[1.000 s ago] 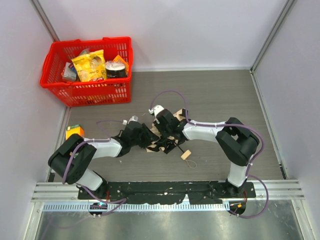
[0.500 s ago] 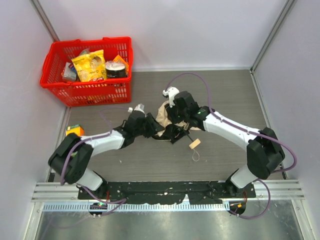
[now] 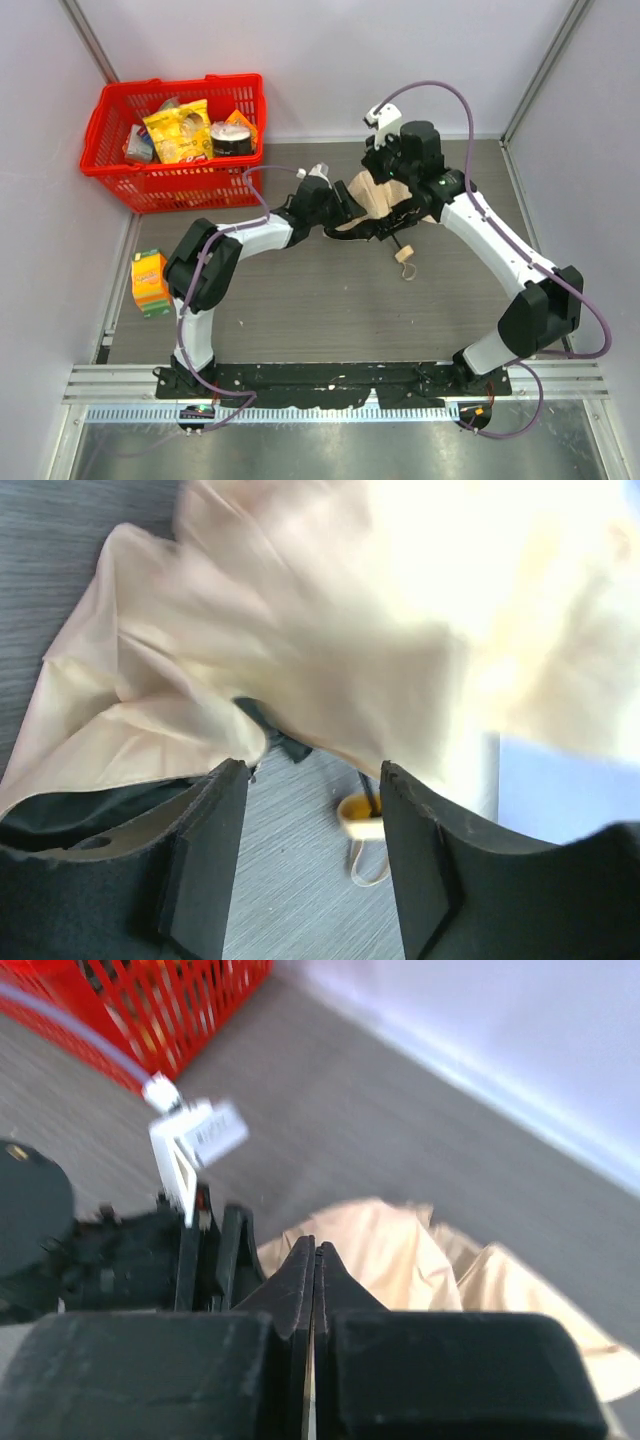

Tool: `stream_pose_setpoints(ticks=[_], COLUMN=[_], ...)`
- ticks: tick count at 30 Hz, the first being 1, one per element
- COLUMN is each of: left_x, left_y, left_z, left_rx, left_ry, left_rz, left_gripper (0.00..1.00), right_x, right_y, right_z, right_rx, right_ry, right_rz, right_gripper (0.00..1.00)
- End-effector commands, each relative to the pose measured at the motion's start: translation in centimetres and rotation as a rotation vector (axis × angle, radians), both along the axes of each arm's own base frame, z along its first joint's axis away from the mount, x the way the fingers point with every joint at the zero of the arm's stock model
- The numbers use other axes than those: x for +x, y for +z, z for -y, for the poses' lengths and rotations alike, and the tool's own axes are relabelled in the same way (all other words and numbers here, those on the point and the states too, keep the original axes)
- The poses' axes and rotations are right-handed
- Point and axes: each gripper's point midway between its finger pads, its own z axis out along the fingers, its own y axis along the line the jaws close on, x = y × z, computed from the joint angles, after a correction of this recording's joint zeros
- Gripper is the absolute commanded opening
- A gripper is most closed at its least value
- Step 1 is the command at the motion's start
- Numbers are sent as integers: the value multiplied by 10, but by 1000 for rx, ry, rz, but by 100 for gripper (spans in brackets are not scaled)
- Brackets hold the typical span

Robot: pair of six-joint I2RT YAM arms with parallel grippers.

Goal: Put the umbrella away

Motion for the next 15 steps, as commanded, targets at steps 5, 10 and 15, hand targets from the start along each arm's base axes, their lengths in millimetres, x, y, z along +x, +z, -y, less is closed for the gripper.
stream_pose_setpoints(ticks=[5, 10, 15], left_x=[-3, -34, -70], left_y=[9, 21, 40], left_z=[-24, -44, -70], left_rx=[53, 49, 59], left_ry=[-32, -39, -60], left_rz=[44, 53, 86], left_gripper=[52, 69, 75], right_x=[19, 34, 55], right_y=[15, -36, -107], right_z=[1, 42, 73], right_rx=[6, -49, -21], right_ry=[1, -322, -450], right_rz=[48, -127, -368], right_gripper=[1, 43, 78])
